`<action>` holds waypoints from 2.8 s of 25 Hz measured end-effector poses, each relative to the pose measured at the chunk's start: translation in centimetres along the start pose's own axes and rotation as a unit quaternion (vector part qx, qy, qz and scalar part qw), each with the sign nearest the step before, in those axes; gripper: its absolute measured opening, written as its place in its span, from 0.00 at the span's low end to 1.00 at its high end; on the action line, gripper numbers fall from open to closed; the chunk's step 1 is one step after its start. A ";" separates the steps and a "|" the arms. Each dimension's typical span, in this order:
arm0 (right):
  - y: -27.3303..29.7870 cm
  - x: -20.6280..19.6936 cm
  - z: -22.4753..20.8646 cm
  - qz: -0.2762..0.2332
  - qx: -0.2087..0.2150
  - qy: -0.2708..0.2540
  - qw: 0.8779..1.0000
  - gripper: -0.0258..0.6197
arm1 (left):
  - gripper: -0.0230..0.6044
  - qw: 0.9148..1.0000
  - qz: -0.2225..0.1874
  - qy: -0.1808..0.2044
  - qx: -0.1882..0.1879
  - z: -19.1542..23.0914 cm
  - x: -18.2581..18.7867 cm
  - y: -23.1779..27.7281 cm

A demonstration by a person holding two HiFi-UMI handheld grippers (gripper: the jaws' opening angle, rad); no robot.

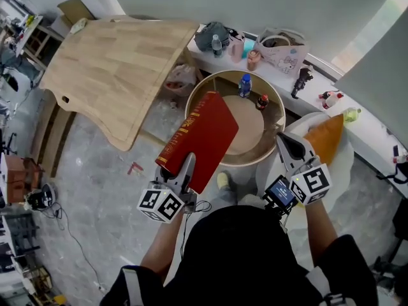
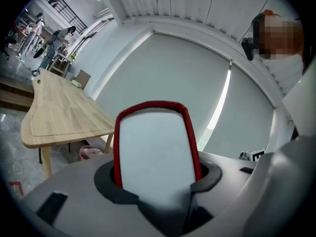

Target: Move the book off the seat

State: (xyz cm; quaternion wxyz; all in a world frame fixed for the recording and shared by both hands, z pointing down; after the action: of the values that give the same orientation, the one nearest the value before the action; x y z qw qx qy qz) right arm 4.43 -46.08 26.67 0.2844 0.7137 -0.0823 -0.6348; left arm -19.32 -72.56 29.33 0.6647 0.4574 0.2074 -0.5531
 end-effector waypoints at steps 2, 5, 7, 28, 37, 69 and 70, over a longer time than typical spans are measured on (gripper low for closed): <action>0.7 0.1 0.0 0.002 -0.006 -0.001 1.000 0.06 | 0.44 1.000 0.008 -0.001 -0.008 0.9 0.1 1.0; 1.7 0.0 -0.1 0.007 -0.015 -0.007 1.000 0.06 | 0.44 0.999 0.027 -0.006 -0.021 1.9 -0.4 2.6; 2.2 -0.5 -0.4 0.010 -0.018 -0.008 1.000 0.06 | 0.44 0.998 0.050 -0.009 -0.035 2.5 -0.9 4.1; 10.1 -6.8 -11.5 0.045 -0.028 0.044 0.998 0.06 | 0.44 0.971 0.219 -0.048 -0.086 8.0 -8.3 22.9; 14.1 -11.0 -12.9 0.099 0.005 0.052 0.994 0.06 | 0.44 0.955 0.272 -0.073 -0.097 11.0 -14.1 29.2; 18.9 -15.4 -9.4 0.140 0.053 0.093 0.984 0.06 | 0.71 0.909 0.381 -0.163 -0.042 20.9 -24.2 35.4; 19.0 -15.3 -9.2 0.142 0.054 0.091 0.984 0.06 | 0.72 0.909 0.384 -0.160 -0.032 21.1 -24.3 35.3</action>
State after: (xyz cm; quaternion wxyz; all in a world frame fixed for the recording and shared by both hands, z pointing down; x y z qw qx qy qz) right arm 15.09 -51.65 49.84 0.3391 0.7638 -0.1902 -0.5151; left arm 1.15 -78.03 72.14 0.8644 0.3855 -0.0754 -0.3140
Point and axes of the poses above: the fingertips, and each gripper's own axes: y forward along the fingers, z to its left, x out of its top, the point moved 9 cm from there along -y, backward along the fingers, and after that the axes turned 13 degrees about z, right-handed, at the moved point
